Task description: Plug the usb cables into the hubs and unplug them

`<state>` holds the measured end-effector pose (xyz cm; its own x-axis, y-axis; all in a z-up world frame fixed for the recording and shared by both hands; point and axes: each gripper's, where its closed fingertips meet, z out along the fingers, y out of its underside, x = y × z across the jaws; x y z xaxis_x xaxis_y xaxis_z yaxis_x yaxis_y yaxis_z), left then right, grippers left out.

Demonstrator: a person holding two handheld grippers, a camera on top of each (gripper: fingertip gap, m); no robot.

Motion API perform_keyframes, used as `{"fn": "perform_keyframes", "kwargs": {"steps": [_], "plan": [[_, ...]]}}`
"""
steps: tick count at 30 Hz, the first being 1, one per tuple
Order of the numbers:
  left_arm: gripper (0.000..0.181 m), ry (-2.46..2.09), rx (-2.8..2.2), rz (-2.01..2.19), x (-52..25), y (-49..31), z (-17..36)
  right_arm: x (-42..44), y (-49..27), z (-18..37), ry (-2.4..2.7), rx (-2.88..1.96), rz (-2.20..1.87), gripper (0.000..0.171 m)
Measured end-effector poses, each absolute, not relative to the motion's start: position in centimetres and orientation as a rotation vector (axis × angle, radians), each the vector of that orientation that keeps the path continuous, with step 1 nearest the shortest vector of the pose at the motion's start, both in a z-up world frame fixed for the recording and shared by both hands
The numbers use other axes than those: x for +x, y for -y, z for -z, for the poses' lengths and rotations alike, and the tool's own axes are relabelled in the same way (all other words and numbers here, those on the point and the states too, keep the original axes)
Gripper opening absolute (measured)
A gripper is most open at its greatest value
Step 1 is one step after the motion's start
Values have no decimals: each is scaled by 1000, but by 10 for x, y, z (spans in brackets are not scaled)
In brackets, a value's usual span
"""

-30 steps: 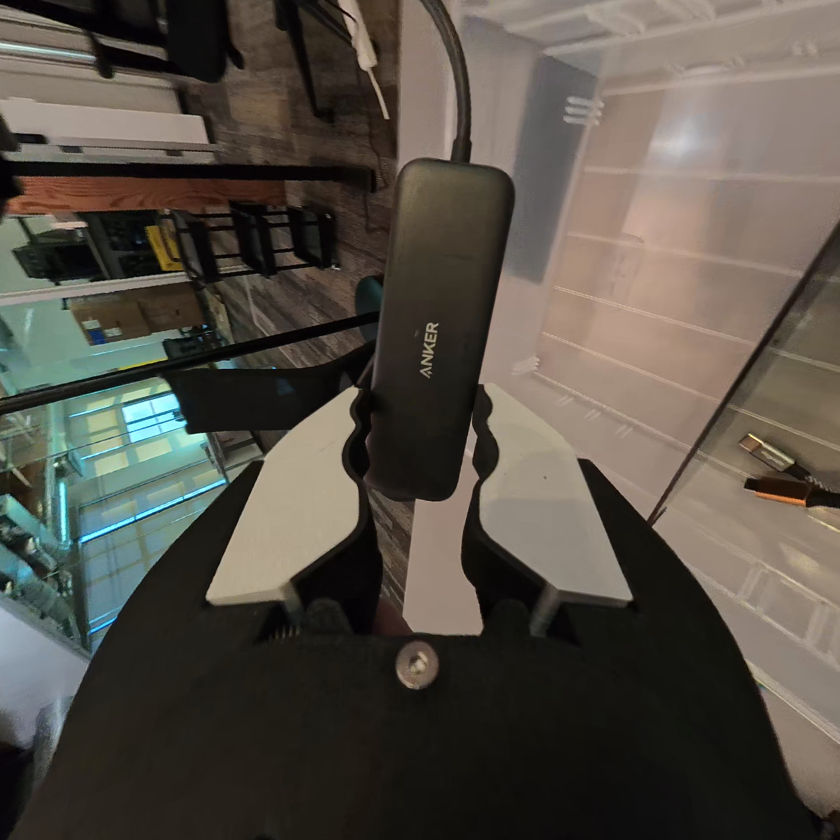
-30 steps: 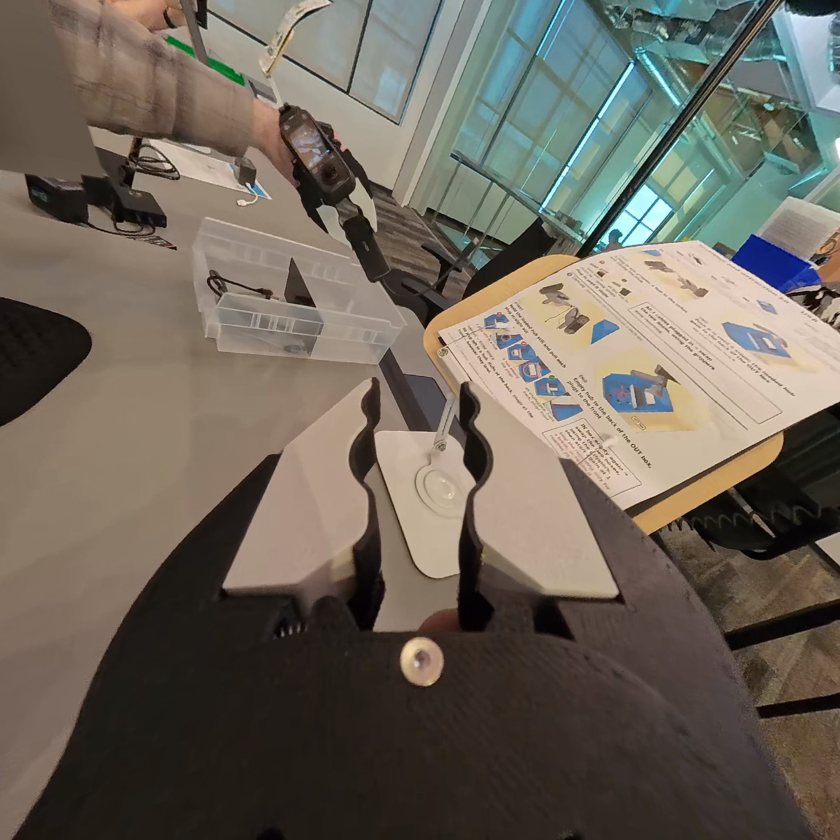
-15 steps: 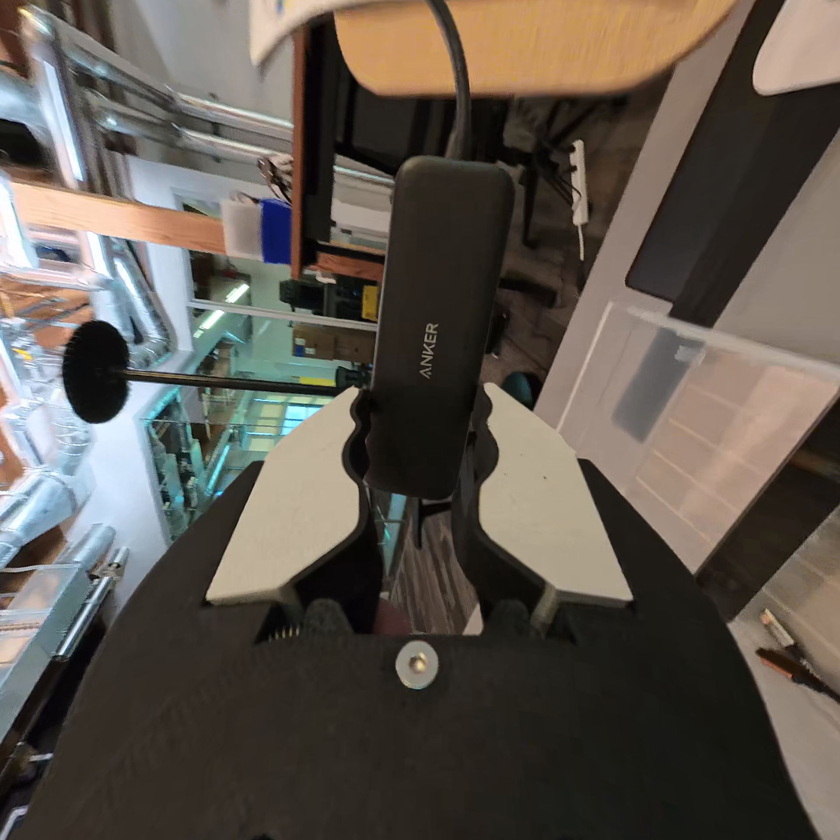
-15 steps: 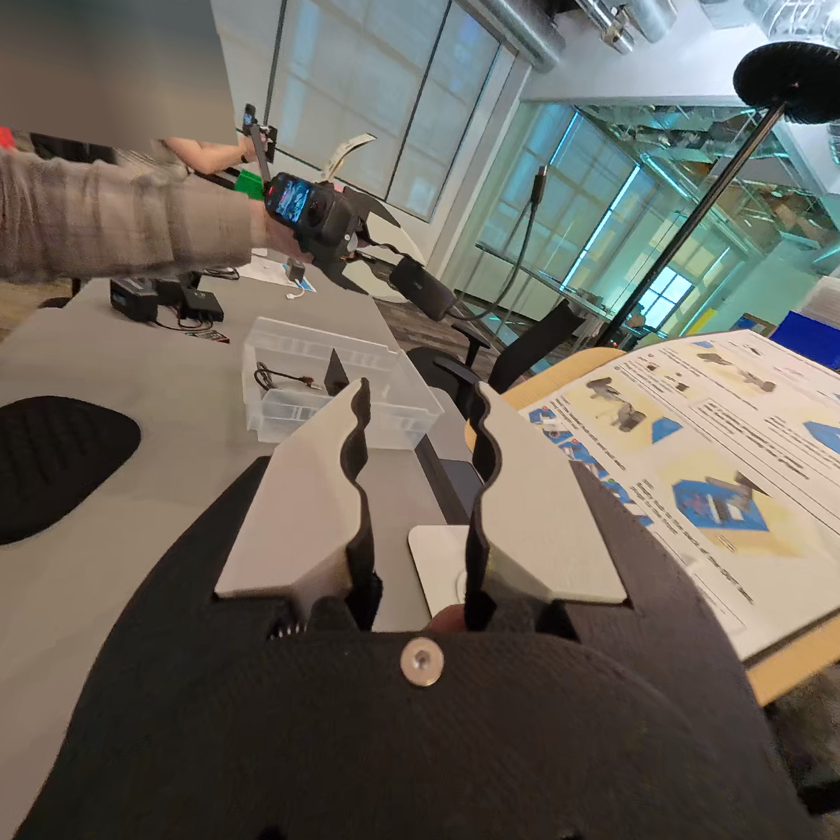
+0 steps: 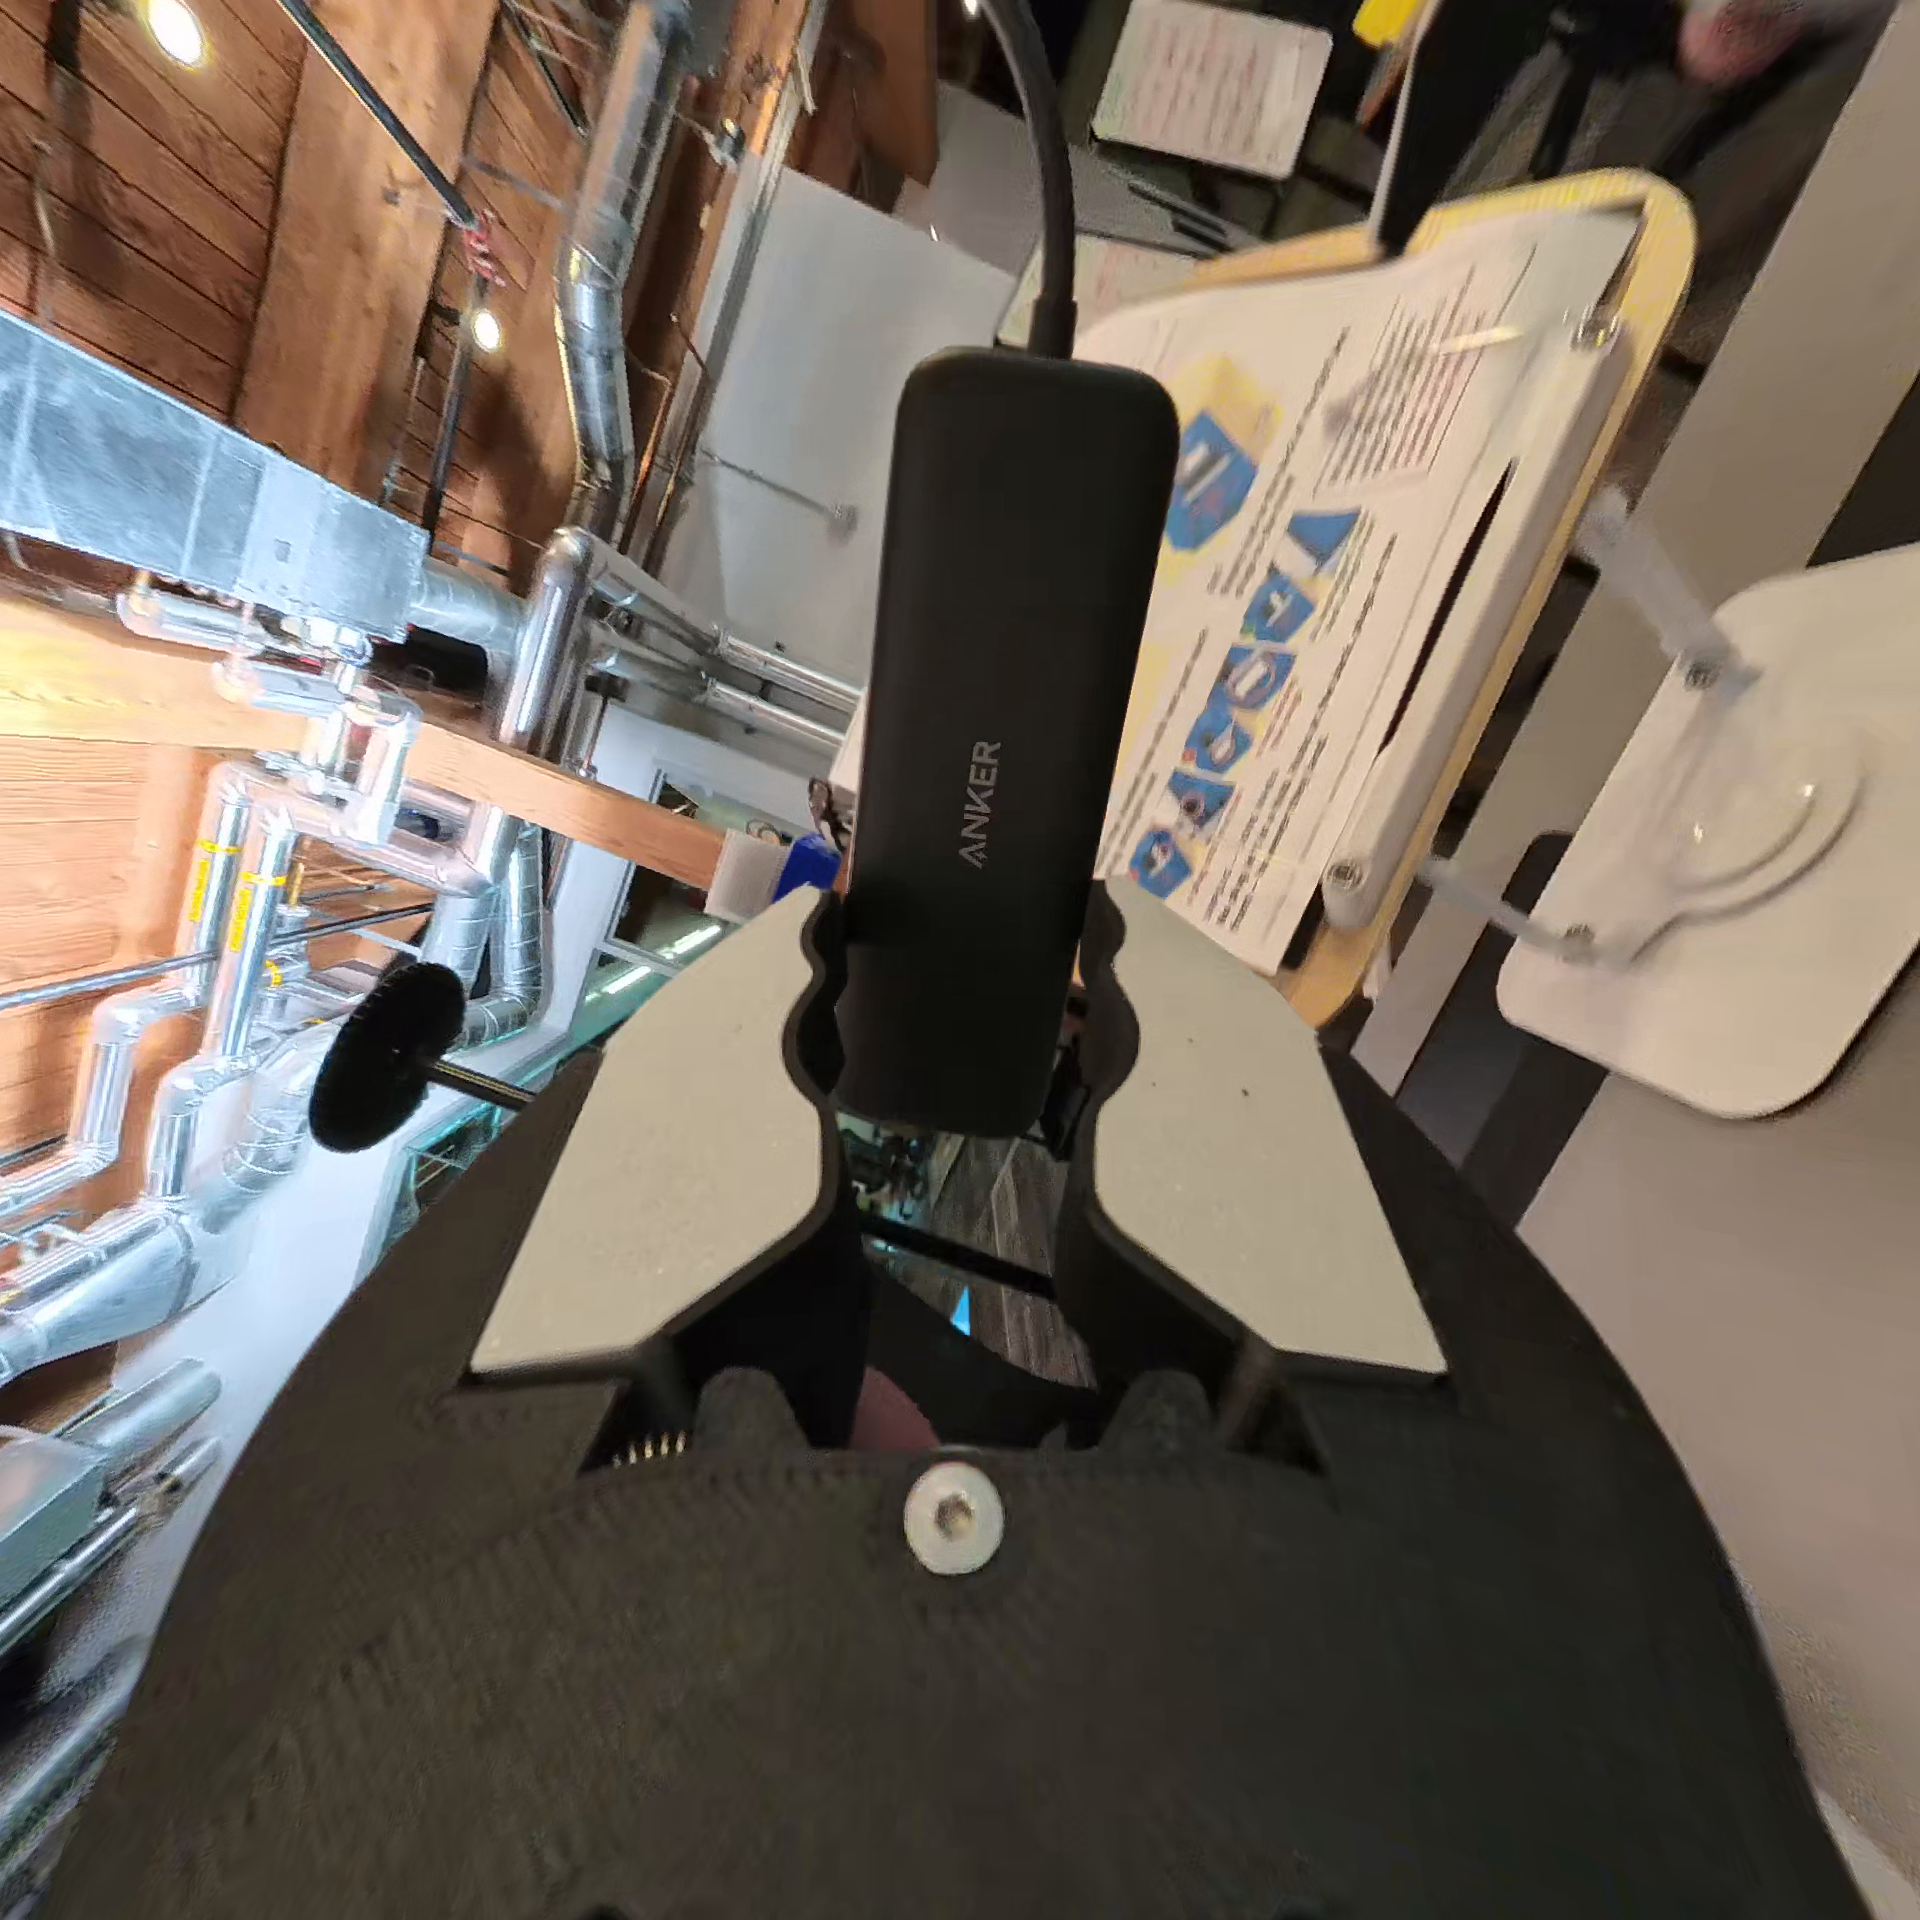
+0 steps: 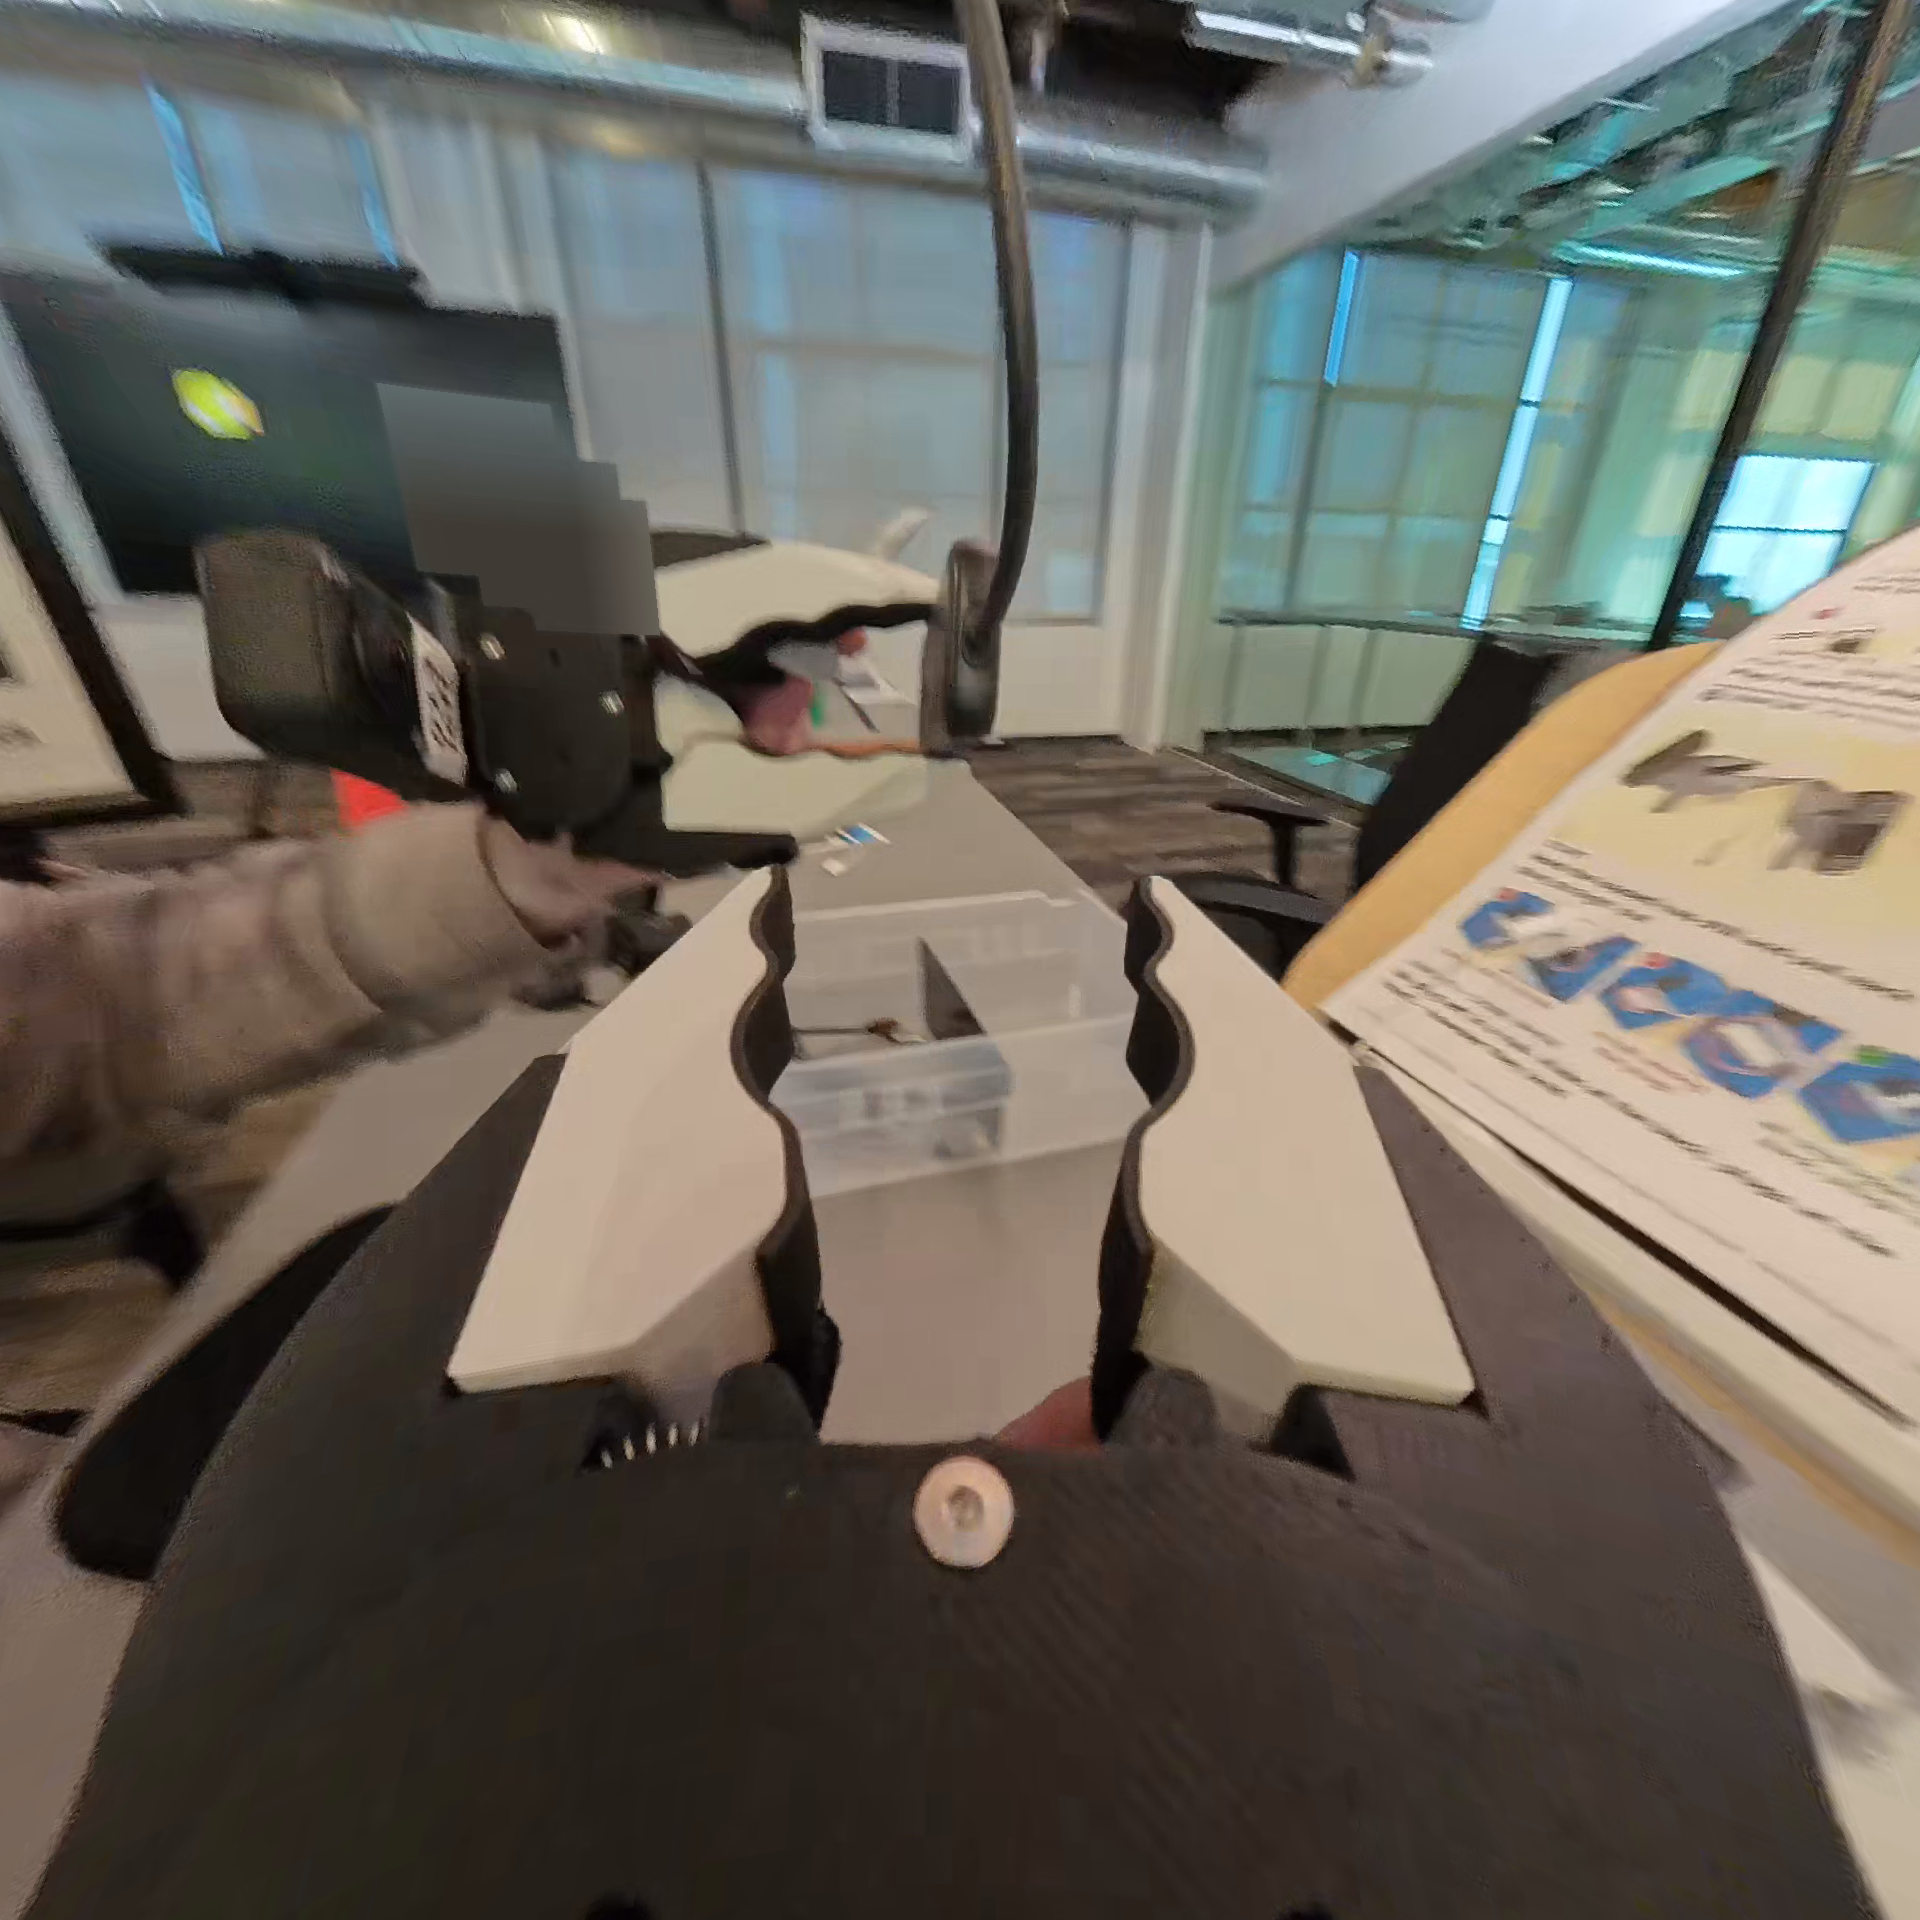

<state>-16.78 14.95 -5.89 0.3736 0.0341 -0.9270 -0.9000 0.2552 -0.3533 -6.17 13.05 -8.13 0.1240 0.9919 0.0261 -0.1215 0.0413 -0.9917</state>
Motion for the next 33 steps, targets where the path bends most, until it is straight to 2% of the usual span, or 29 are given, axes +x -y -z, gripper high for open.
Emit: {"fn": "perform_keyframes", "kwargs": {"steps": [4,9,16,18,20,24,27,31,33], "plan": [[44,-1046,-1083,-785,-128,-144,74,-66,-126,82,1030,-1133,-1251,60],[44,-1144,-1069,-799,-101,-143,94,-66,-131,91,1063,-1159,-1187,12],[44,-1165,-1099,-774,-97,-146,93,-61,-134,88,1018,-1118,-1262,10],[55,-1144,-1151,-699,-99,-142,89,-54,-136,86,999,-1090,-1308,10],[65,-1091,-1235,-541,-102,-136,83,-46,-127,86,1054,-998,-1331,10],[67,-1026,-1409,-54,-94,-117,83,-37,-108,93,1189,-860,-1286,10],[51,-1066,-1483,179,-84,-102,97,-30,-91,98,1288,-764,-1259,10],[23,-1189,-1477,178,-70,-88,121,-25,-80,102,1361,-733,-1224,10],[21,-1182,-1442,179,-64,-84,124,-20,-78,101,1367,-711,-1260,10]]}}
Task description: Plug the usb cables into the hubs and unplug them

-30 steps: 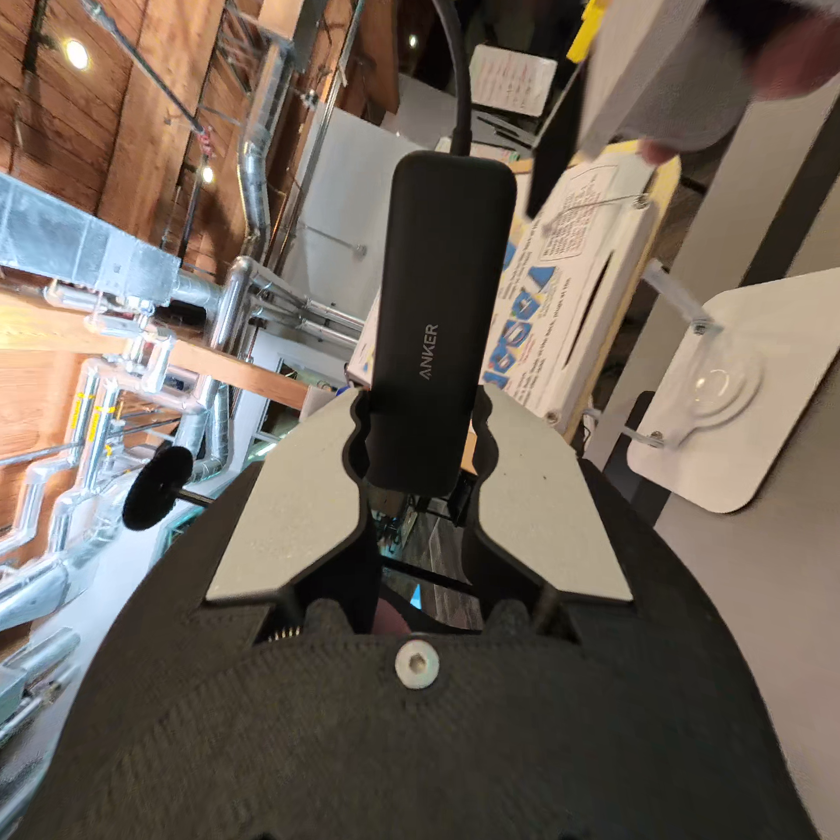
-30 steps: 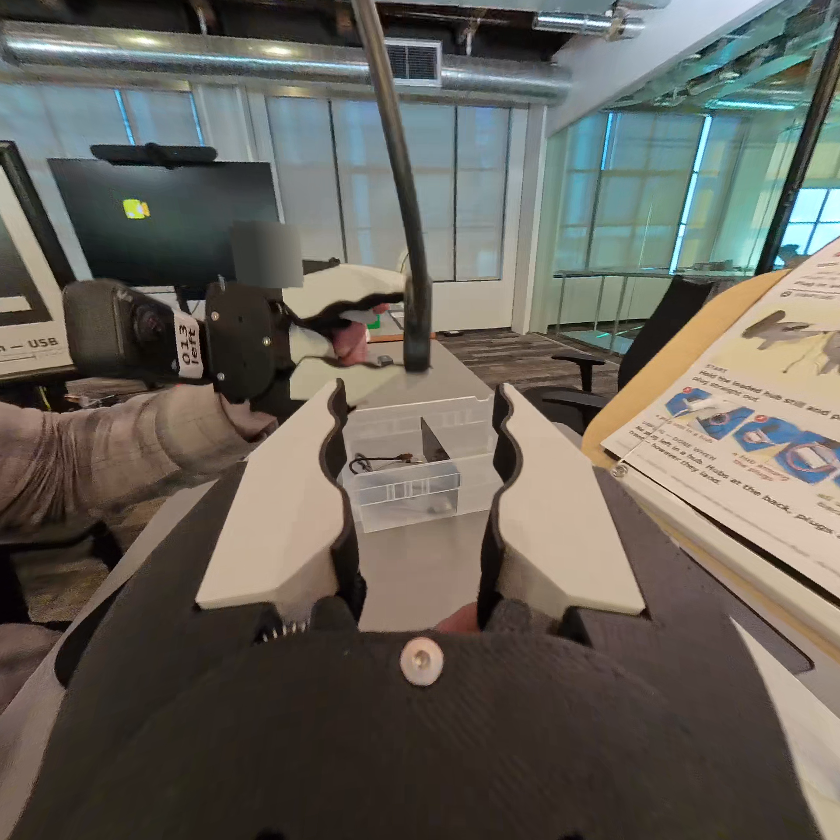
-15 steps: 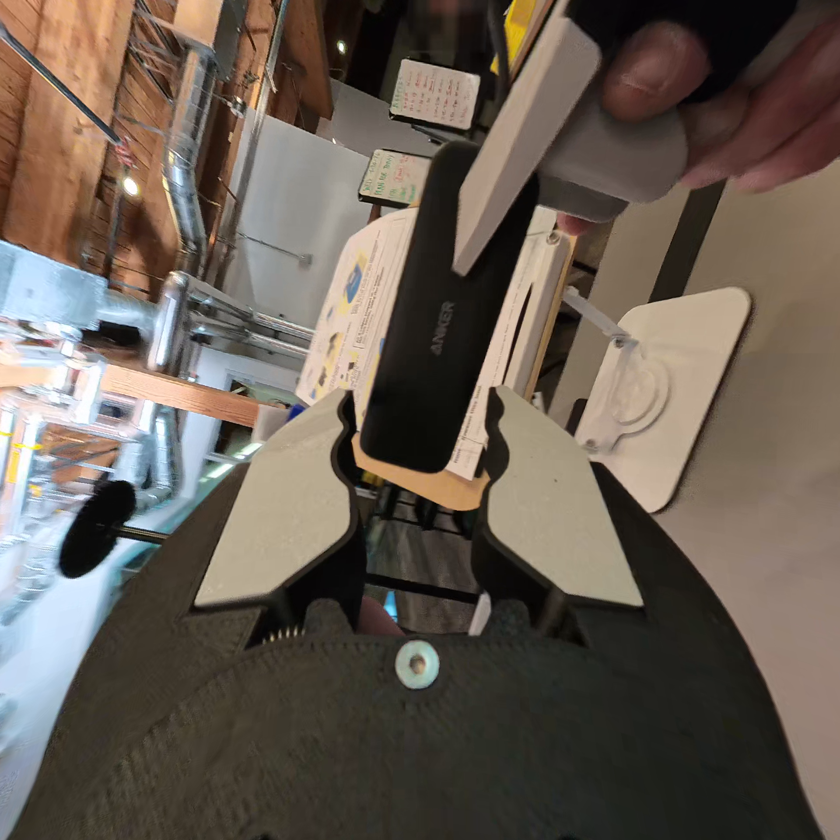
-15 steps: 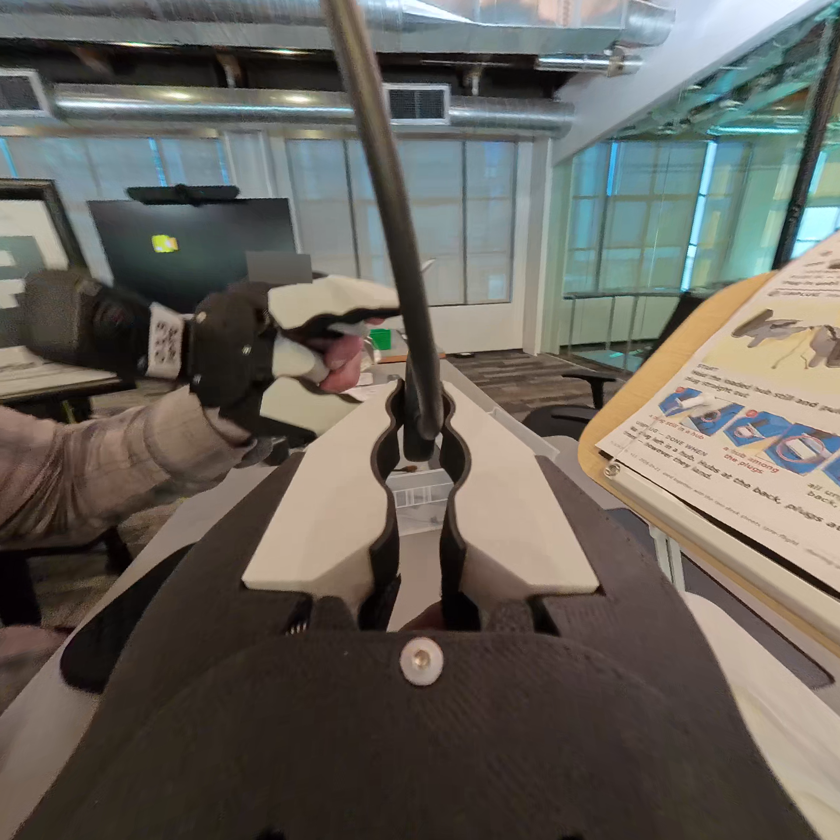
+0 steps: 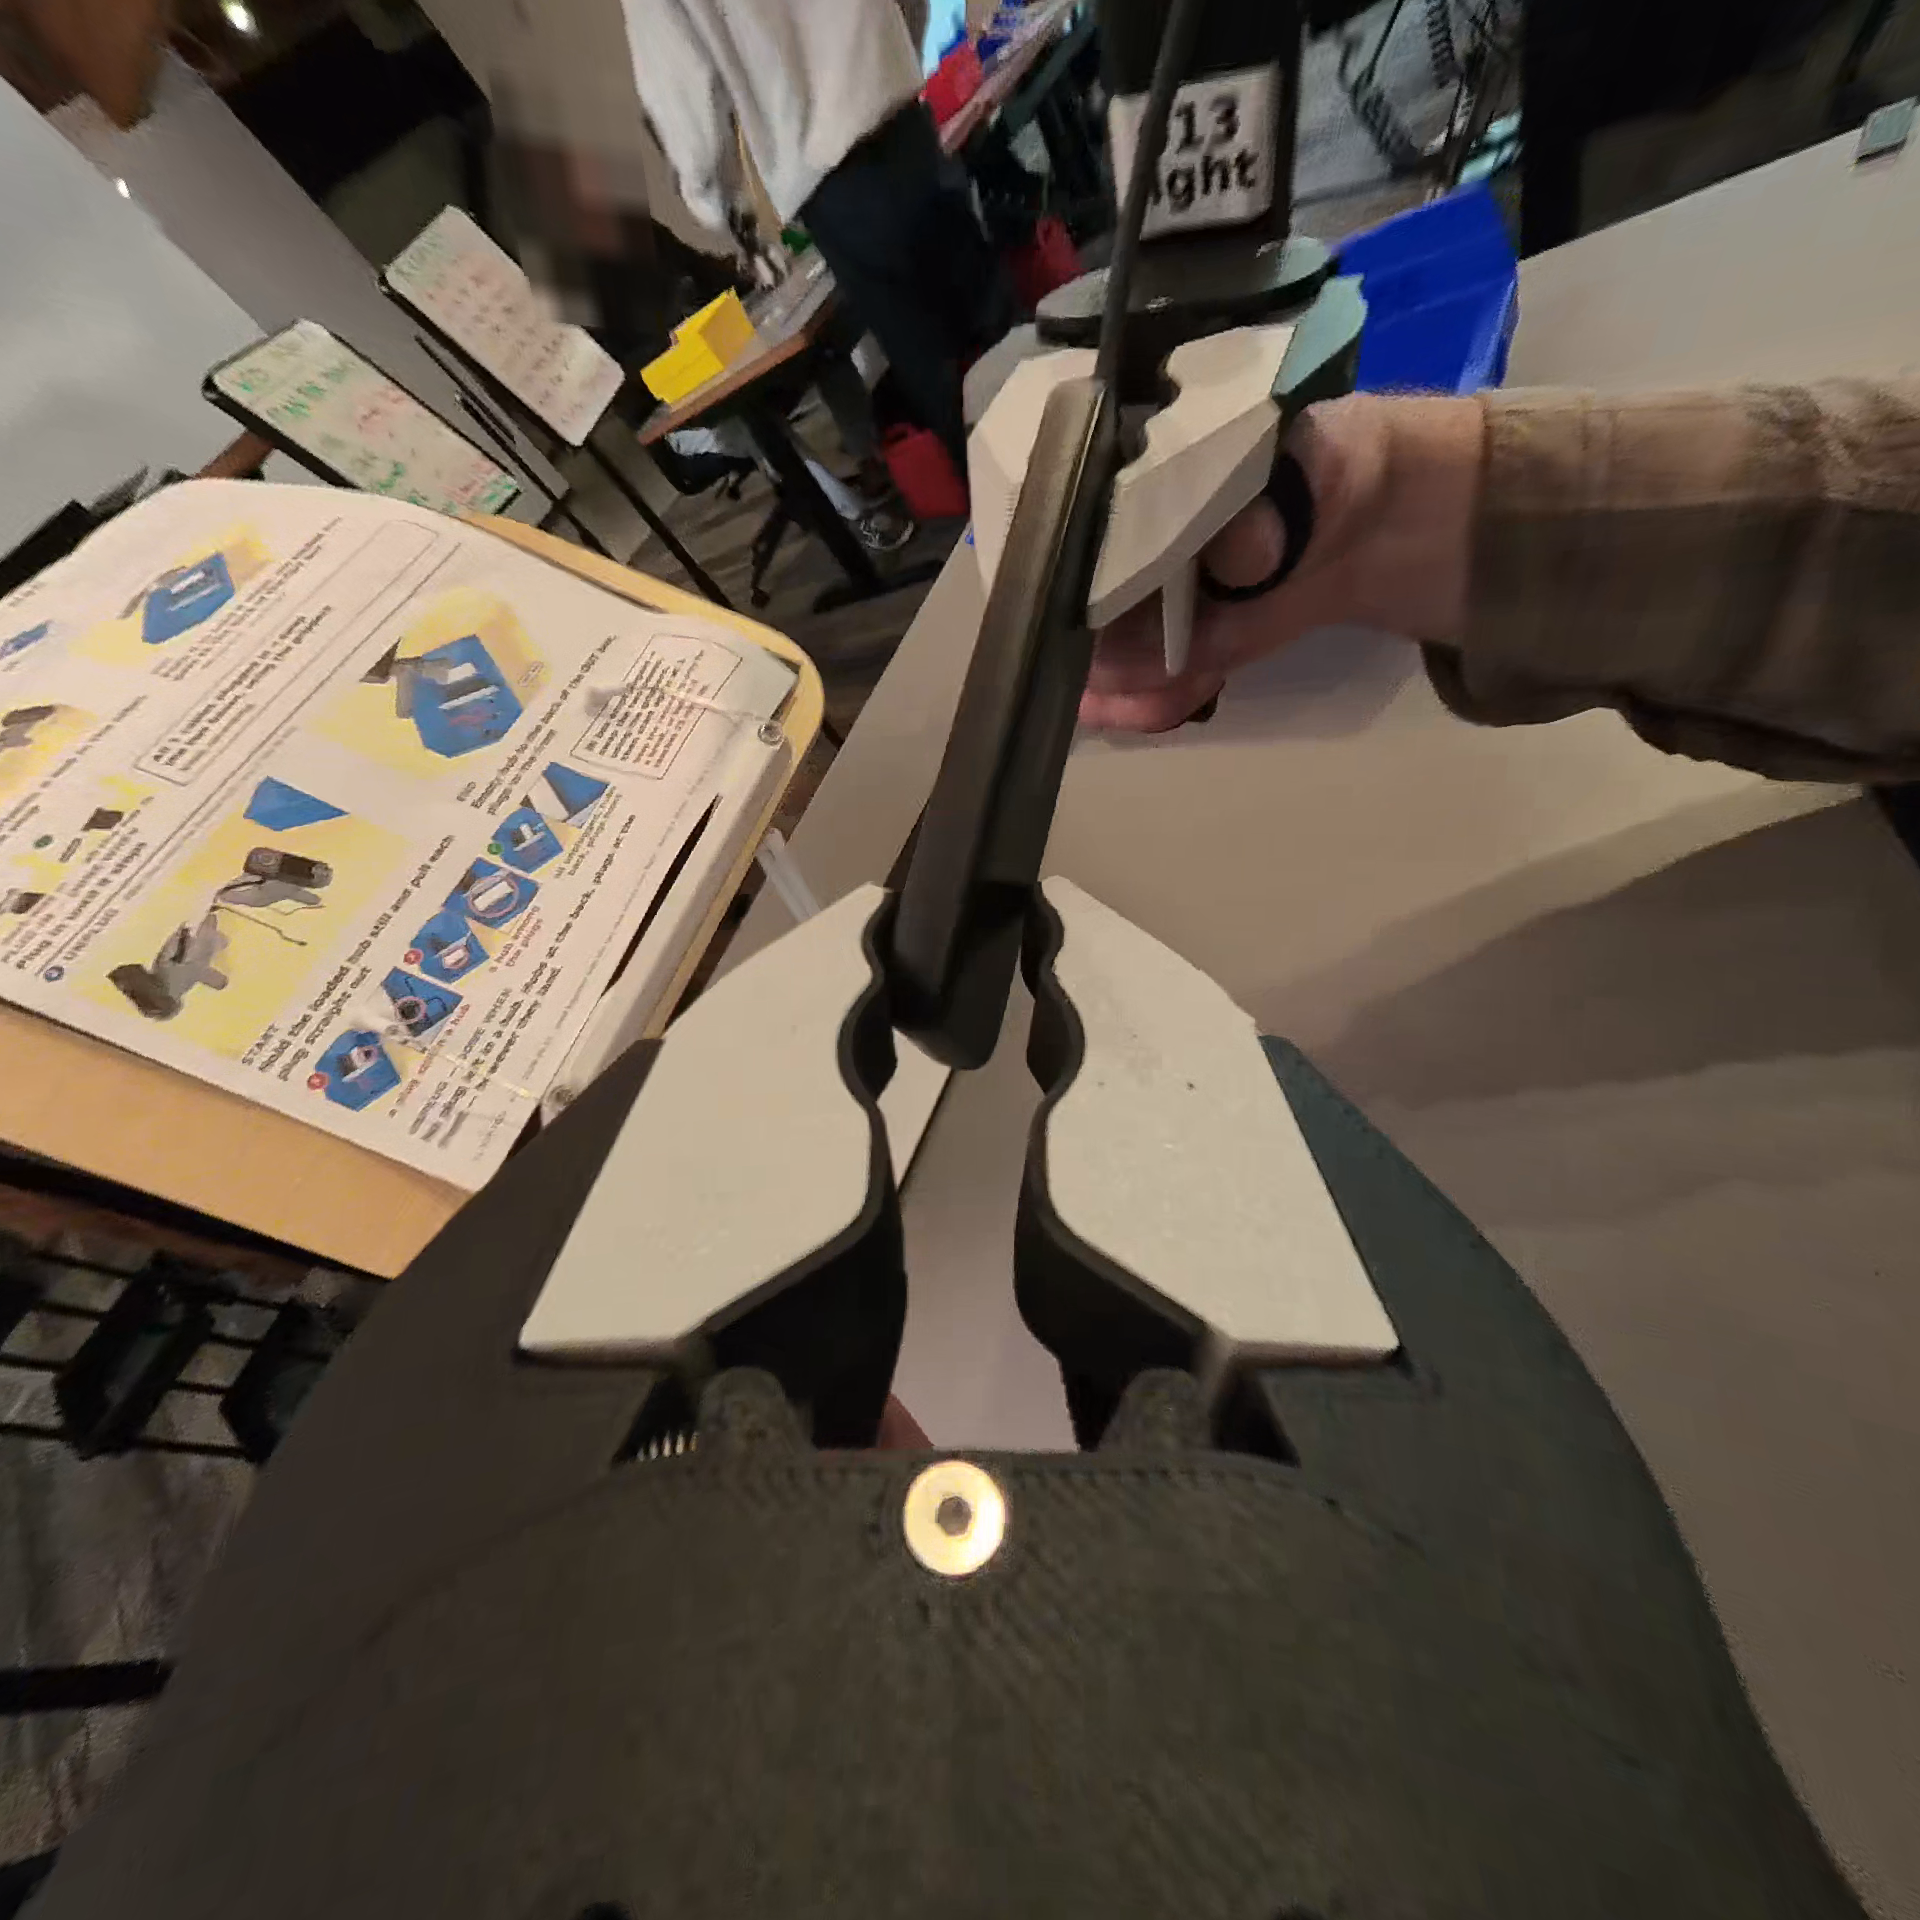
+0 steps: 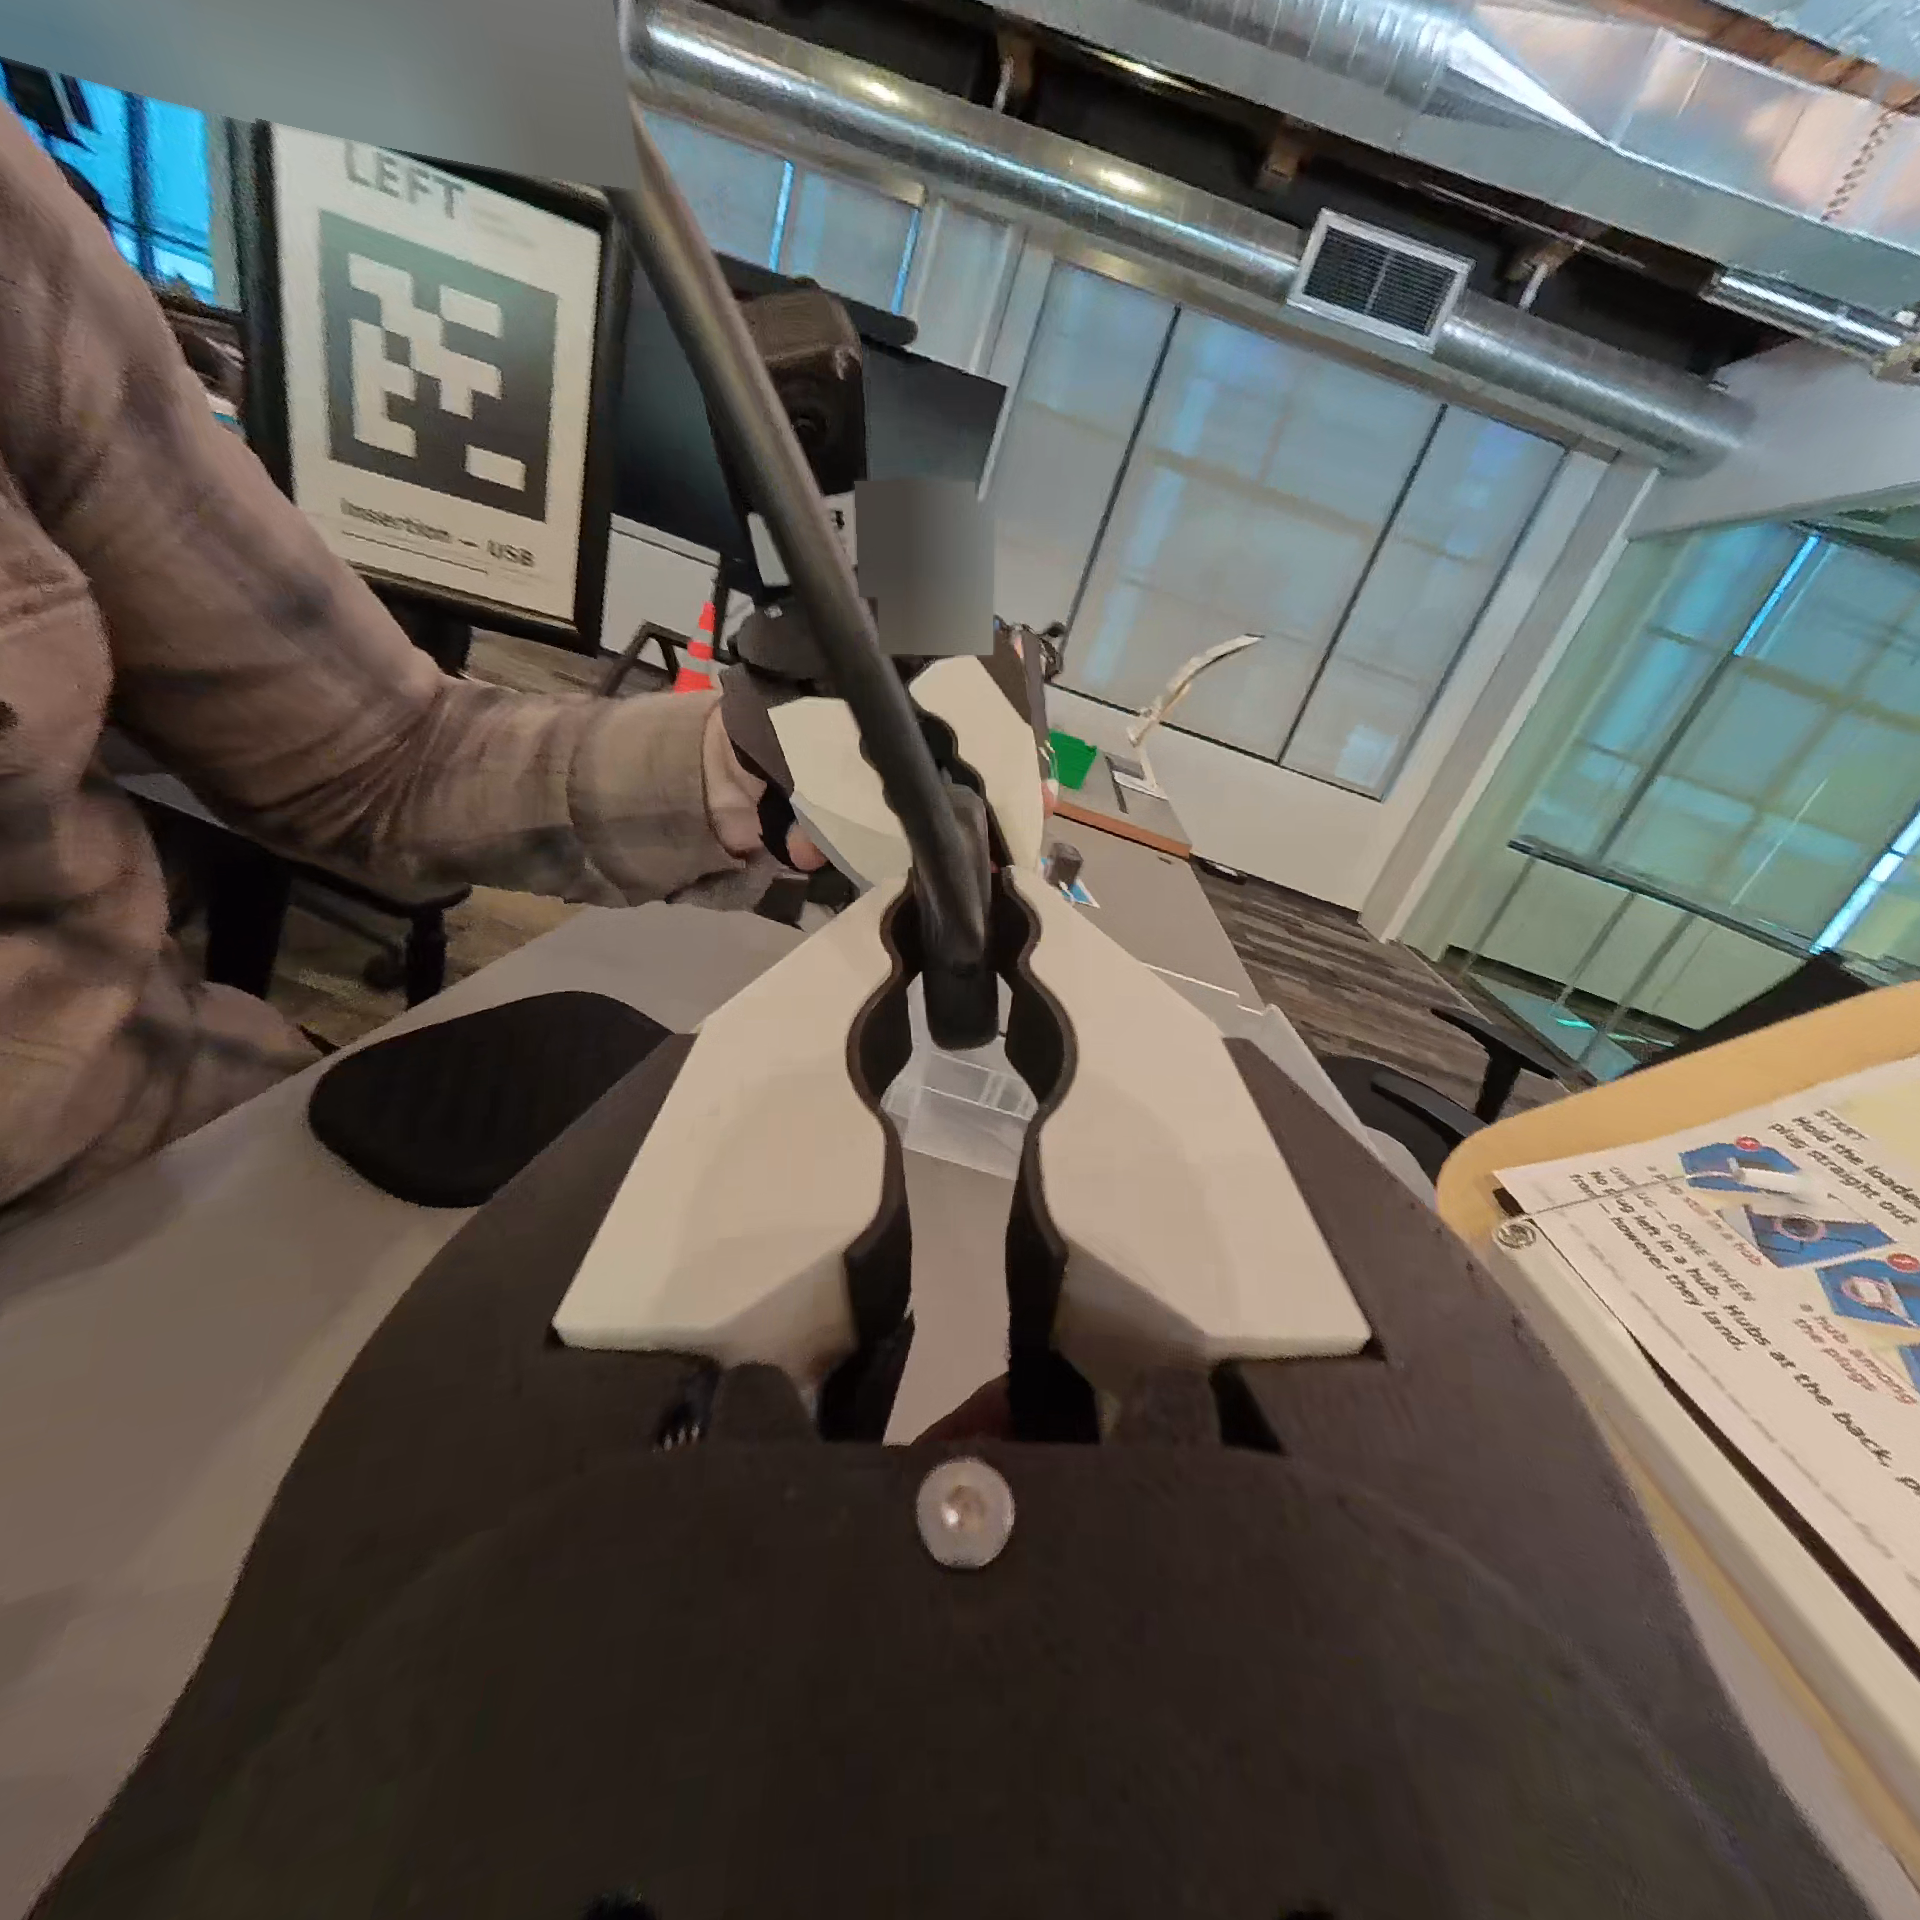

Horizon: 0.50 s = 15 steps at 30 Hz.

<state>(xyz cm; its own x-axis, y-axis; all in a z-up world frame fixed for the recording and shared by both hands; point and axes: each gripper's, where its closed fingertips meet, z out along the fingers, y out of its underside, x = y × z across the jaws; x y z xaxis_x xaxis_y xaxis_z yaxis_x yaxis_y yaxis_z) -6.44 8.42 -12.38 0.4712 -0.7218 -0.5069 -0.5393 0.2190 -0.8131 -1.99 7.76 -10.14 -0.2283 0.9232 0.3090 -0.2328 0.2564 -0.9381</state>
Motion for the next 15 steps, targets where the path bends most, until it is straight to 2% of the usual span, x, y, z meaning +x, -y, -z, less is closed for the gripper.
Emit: {"fn": "perform_keyframes", "kwargs": {"steps": [8,9,10,13,15], "plan": [[13,-1103,-1296,27,-59,-78,117,-23,-94,86,1243,-797,-1292,32],[13,-1078,-1284,-33,-63,-81,113,-25,-102,86,1211,-842,-1280,38],[13,-1053,-1269,-98,-68,-84,109,-25,-109,86,1183,-880,-1273,52],[12,-945,-1241,-342,-86,-95,93,-21,-140,90,1055,-1049,-1332,69],[12,-917,-1206,-566,-98,-103,88,-21,-150,98,1013,-1165,-1412,69]]}}
